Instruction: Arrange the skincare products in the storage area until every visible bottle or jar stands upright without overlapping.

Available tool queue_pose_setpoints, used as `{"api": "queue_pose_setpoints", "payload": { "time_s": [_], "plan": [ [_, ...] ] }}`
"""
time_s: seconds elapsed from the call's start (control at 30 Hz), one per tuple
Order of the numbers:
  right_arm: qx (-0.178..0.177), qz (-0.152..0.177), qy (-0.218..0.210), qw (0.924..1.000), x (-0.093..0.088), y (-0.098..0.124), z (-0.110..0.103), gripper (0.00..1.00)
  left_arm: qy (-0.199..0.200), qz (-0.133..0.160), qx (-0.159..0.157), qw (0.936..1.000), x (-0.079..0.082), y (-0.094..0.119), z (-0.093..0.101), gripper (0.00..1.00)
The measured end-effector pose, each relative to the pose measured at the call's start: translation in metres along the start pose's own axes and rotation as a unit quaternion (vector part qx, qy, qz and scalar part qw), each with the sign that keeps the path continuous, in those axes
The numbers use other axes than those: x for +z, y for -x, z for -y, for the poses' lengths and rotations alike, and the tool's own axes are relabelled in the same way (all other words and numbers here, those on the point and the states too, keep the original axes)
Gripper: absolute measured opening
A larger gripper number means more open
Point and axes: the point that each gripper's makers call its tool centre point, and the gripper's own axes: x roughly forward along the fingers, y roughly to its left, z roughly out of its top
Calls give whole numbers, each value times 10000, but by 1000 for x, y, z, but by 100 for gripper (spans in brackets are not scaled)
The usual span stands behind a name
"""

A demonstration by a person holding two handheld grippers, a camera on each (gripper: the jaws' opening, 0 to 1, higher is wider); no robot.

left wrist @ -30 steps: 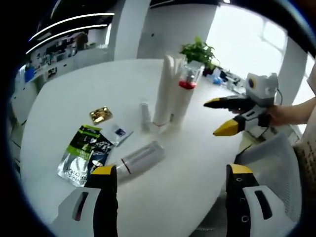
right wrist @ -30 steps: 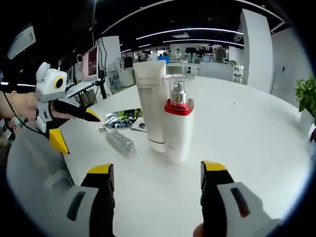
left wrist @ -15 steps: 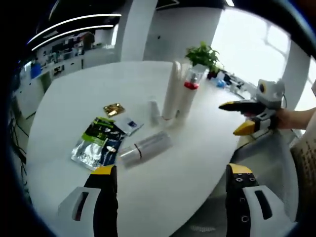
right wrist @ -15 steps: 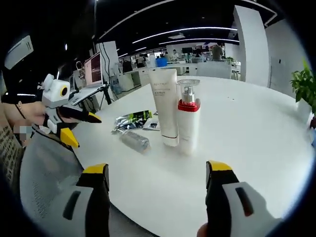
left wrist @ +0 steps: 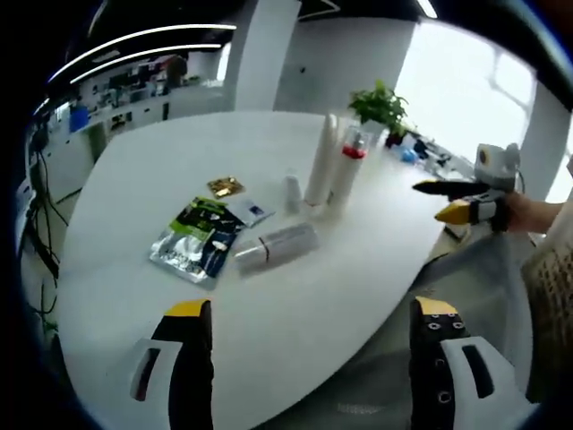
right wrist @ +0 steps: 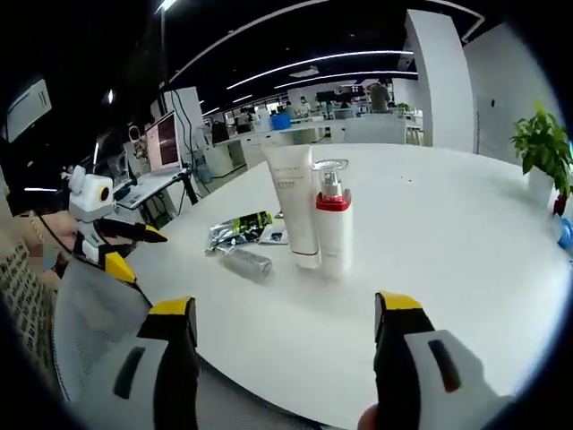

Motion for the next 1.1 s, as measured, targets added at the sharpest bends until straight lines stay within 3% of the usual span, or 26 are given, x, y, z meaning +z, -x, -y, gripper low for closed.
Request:
{"api": "queue_pose_setpoints", "payload": {
  "time_s": [0.47, 0.63, 0.77, 0.87, 1.1],
  "plan": [
    [8, -102, 38, 9999, -4, -3, 0, 81, 129, -105, -108, 9998, 10, -6, -7, 88],
    [2, -131, 24, 9999, -6, -4, 0, 81, 596, 23, -231, 9979, 37, -10, -12, 89],
    [-21, -122, -6, 9999, -5, -3, 1, 80, 505, -172, -167, 9984, 56, -20, -23, 87],
    [-49, -83, -95, 9999, -4, -3, 3, 80, 415, -294, -289, 9983, 70, -28, -24, 87],
    [-127, -36, -189, 9997, -3, -2, 7, 80, 497, -5, -630, 9968, 127, -42, -20, 84]
  ]
}}
